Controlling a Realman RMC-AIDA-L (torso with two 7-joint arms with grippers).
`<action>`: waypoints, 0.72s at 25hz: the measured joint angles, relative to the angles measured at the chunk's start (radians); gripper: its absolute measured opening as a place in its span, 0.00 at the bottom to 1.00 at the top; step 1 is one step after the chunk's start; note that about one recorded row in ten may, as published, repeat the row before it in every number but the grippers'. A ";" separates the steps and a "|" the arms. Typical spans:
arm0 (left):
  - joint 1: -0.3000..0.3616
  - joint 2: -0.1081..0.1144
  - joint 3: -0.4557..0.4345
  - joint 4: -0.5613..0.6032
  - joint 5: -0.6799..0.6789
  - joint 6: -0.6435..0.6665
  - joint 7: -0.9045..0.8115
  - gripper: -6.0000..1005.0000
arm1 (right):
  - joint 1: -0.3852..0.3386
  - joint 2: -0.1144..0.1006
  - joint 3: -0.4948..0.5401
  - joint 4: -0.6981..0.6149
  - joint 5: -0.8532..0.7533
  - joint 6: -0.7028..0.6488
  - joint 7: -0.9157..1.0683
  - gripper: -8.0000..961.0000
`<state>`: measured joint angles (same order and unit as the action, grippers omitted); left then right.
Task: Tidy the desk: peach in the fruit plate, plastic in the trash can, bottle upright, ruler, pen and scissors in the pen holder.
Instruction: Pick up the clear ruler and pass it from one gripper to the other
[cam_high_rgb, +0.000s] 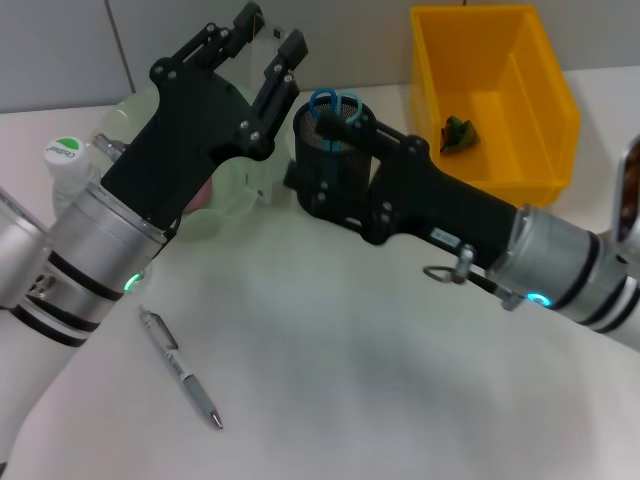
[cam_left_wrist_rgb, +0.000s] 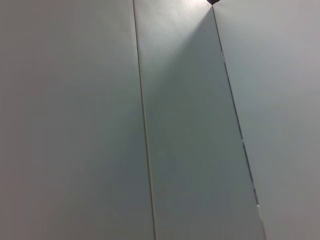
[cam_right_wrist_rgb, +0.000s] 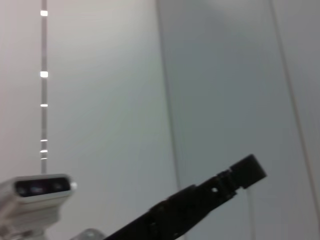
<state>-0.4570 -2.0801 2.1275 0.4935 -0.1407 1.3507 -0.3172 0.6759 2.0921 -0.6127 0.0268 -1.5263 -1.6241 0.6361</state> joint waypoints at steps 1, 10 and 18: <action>0.000 0.000 0.000 0.000 0.000 0.000 0.000 0.39 | 0.013 0.000 0.035 0.027 0.000 0.025 -0.016 0.70; -0.008 0.000 0.145 0.065 -0.208 -0.059 0.192 0.39 | 0.056 0.000 0.131 0.119 -0.003 0.096 -0.140 0.69; -0.015 0.000 0.182 0.082 -0.283 -0.084 0.214 0.39 | 0.095 0.000 0.176 0.177 -0.009 0.164 -0.211 0.69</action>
<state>-0.4717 -2.0800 2.3097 0.5754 -0.4237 1.2666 -0.1031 0.7711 2.0924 -0.4363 0.2040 -1.5351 -1.4604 0.4250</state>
